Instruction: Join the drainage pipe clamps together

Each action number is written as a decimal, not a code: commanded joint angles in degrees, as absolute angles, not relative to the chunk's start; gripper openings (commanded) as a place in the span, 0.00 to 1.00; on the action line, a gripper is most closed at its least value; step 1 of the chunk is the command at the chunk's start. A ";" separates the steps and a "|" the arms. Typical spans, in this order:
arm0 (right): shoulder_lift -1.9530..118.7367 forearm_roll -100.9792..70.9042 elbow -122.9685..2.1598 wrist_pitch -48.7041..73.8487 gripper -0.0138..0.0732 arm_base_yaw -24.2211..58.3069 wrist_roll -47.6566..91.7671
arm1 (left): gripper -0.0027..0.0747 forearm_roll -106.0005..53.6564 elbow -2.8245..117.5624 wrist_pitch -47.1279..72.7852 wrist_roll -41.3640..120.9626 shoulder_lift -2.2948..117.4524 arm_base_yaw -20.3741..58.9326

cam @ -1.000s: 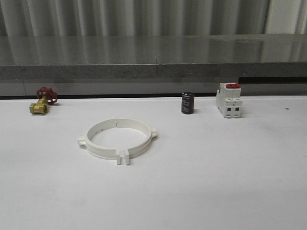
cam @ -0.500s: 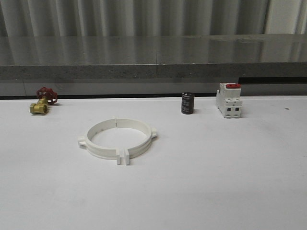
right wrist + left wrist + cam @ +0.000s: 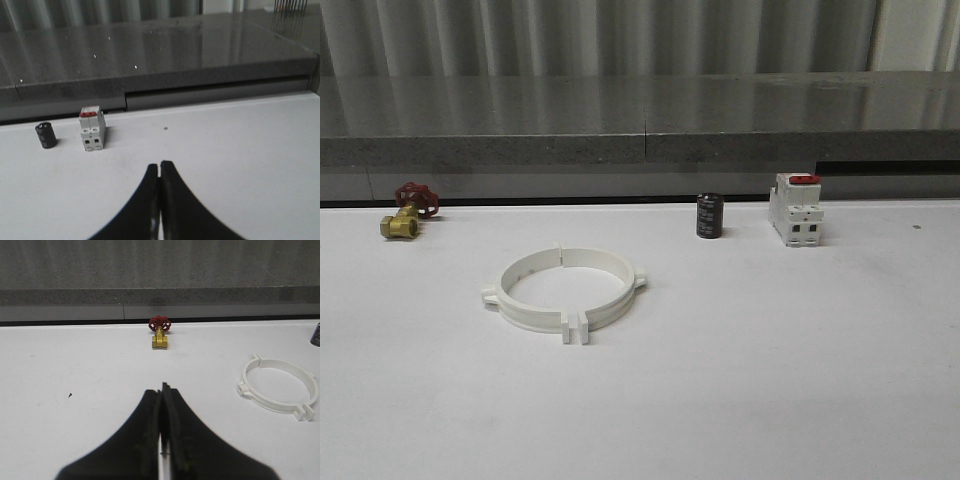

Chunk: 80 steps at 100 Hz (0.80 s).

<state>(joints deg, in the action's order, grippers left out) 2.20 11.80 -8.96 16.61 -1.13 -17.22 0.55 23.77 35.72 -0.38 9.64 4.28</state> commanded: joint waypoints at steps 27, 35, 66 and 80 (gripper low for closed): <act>-1.79 3.92 0.65 0.49 0.08 -3.64 -8.81 | 0.01 0.41 25.22 30.90 -0.50 10.39 4.09; -1.79 3.92 0.65 0.36 0.08 -3.59 -8.81 | 0.01 0.41 25.22 30.90 -0.50 10.39 4.09; -1.73 3.92 0.60 0.00 0.08 -3.59 -8.81 | 0.01 0.41 25.22 30.90 -0.50 10.39 4.09; -1.73 3.92 0.60 0.00 0.08 -3.59 -8.81 | 0.01 0.41 25.22 30.90 -0.50 10.39 4.09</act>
